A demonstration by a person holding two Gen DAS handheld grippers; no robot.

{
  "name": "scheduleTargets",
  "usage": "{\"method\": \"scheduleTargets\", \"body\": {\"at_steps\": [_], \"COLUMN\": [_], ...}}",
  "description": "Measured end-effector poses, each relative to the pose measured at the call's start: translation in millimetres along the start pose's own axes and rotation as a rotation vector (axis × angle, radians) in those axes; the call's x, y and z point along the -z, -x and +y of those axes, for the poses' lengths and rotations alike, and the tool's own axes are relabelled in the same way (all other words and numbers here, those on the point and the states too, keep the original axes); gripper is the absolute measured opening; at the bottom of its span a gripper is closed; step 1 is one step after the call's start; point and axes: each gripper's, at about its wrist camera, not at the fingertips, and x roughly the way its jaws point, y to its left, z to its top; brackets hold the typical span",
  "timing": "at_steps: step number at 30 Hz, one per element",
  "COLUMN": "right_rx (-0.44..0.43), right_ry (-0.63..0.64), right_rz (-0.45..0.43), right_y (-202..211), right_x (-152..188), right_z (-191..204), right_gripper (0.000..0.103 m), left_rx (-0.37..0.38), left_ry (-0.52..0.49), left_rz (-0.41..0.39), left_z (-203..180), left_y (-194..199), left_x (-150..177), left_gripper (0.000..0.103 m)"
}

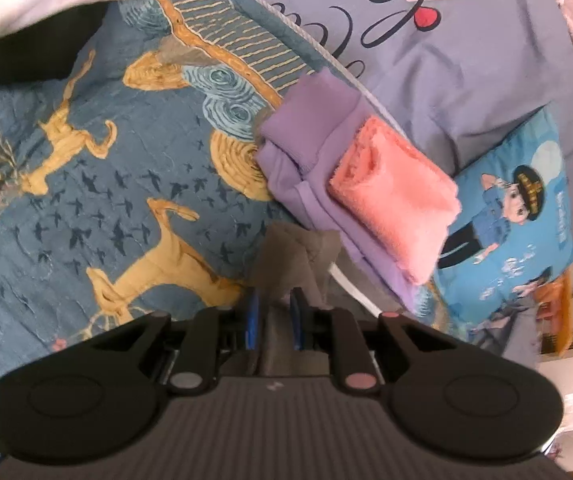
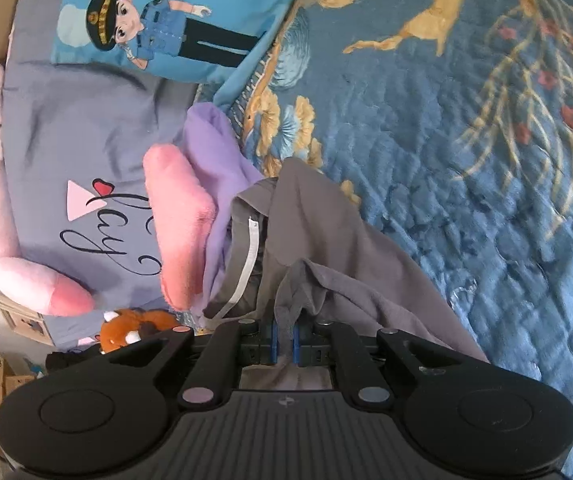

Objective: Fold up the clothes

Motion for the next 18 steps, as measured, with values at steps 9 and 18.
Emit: {"method": "scheduleTargets", "body": {"at_steps": [9, 18], "right_rx": [-0.043, 0.023], "right_ry": [0.052, 0.043], "right_rz": [-0.009, -0.033], "right_y": [-7, -42], "right_x": [-10, -35], "right_z": [36, 48], "right_gripper": [0.006, 0.006], "left_rx": [0.126, 0.162], "left_ry": [-0.028, -0.1], "left_rz": [-0.064, -0.135], "left_z": [-15, -35], "left_y": [31, 63], "left_x": [-10, -19], "left_gripper": [0.017, 0.019]}}
